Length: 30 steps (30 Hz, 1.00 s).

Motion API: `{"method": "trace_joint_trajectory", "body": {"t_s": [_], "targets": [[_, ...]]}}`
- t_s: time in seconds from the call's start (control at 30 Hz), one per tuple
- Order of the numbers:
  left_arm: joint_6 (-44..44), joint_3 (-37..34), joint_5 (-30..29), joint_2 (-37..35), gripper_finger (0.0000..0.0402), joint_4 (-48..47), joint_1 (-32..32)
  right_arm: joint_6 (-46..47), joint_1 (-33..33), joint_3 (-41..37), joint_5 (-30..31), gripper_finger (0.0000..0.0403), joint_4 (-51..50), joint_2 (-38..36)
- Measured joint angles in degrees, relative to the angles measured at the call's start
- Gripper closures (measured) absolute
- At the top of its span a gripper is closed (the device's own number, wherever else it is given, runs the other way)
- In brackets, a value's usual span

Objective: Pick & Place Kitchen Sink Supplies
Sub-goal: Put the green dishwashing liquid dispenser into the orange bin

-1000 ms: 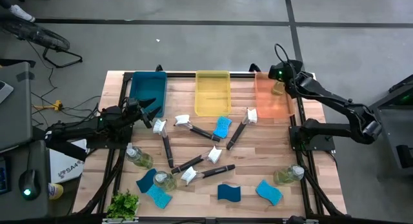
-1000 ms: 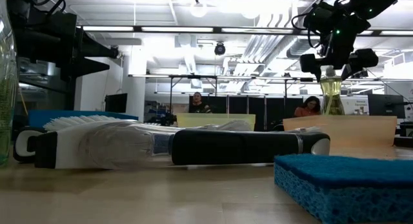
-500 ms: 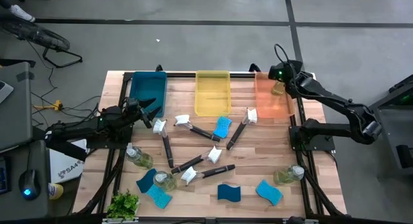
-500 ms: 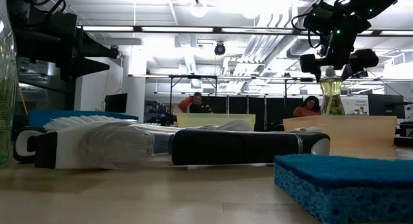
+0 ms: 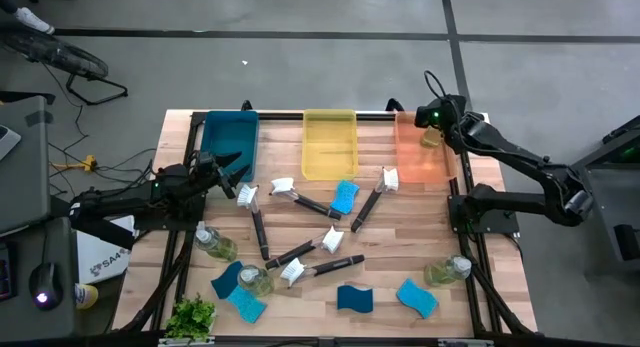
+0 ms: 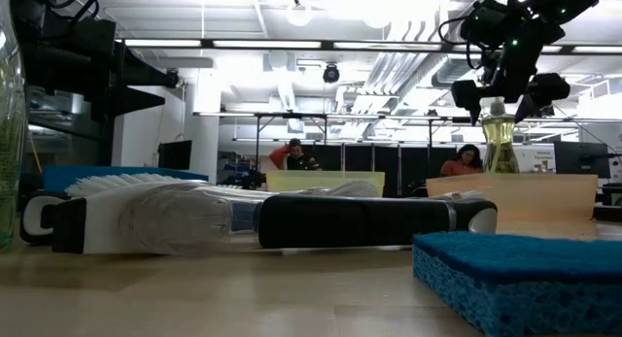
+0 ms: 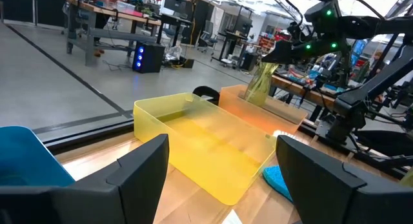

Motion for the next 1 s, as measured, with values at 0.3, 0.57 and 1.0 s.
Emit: {"method": "trace_joint_trajectory", "body": {"t_s": [0.3, 0.57, 1.0], "targets": [[0.02, 0.02, 0.00, 0.00, 0.0121, -0.01, -0.02, -2.18, 0.00, 0.00, -4.80, 0.0032, -3.11, -6.33], [0.02, 0.01, -0.01, 0.00, 0.0121, -0.01, -0.02, -4.53, 0.02, 0.00, -10.63, 0.0030, -7.12, -15.26], [0.00, 0.00, 0.00, 0.00, 0.0121, 0.01, -0.02, -8.33, 0.02, 0.00, -27.96, 0.0029, -9.16, -27.20]]}}
